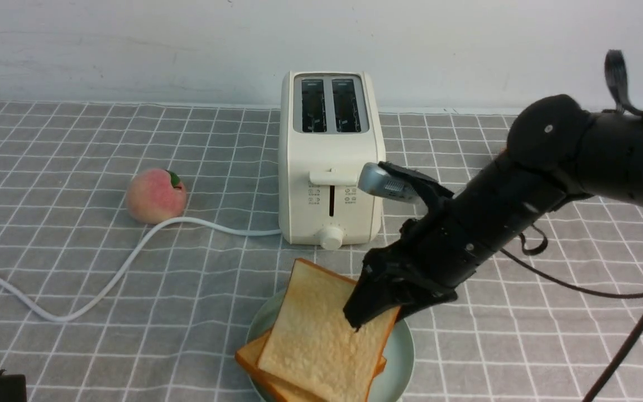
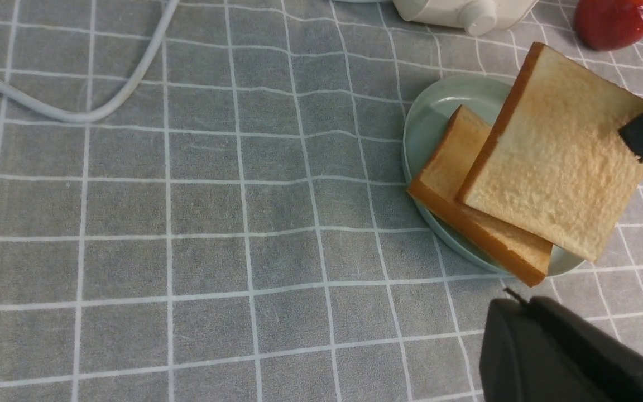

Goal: Take toasted bread from bread machine on grey coffee table place on plate.

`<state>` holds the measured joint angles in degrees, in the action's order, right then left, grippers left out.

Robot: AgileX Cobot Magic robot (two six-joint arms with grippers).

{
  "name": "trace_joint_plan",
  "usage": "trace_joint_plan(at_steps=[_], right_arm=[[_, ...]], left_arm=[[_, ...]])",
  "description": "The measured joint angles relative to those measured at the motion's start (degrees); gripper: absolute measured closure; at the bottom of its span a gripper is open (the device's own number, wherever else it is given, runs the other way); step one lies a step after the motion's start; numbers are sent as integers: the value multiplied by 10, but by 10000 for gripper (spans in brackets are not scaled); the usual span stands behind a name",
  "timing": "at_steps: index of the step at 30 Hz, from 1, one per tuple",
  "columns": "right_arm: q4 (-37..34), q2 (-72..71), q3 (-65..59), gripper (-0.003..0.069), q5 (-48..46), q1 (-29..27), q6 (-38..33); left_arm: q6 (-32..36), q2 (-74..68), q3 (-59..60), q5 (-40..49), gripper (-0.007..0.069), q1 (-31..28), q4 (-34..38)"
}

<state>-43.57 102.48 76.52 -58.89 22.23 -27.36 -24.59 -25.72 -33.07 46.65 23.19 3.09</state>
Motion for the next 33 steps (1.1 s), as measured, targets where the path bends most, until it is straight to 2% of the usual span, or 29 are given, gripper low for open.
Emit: trace_joint_plan(at_steps=[3, 6, 10, 11, 13, 15, 19, 24, 29, 31, 32, 33], right_arm=[[26, -36, 11, 159, -4, -17, 0], [58, -87, 19, 217, -12, -39, 10], [107, -175, 19, 392, -26, -60, 53], [132, -223, 19, 494, -31, -66, 72], [164, -284, 19, 606, -35, -69, 94], [196, -347, 19, 663, -34, -69, 112], [260, -468, -2, 674, 4, -70, 148], [386, -693, -127, 666, 127, -70, 229], [520, -903, -319, 664, 261, -70, 384], [589, -965, -392, 664, 293, -70, 436], [596, -969, -398, 664, 295, -70, 441], [641, -999, -438, 662, 311, -70, 487]], left_arm=[[0, 0, 0, -2, 638, 0, 0], [0, 0, 0, -19, 638, 0, 0], [0, 0, 0, -44, 638, 0, 0], [0, 0, 0, -60, 638, 0, 0], [0, 0, 0, -76, 638, 0, 1], [0, 0, 0, -91, 638, 0, 1], [0, 0, 0, -129, 638, 0, 1], [0, 0, 0, -181, 638, 0, 1], [0, 0, 0, -222, 638, 0, 1], [0, 0, 0, -234, 638, 0, 1], [0, 0, 0, -235, 638, 0, 1], [0, 0, 0, -242, 638, 0, 1]])
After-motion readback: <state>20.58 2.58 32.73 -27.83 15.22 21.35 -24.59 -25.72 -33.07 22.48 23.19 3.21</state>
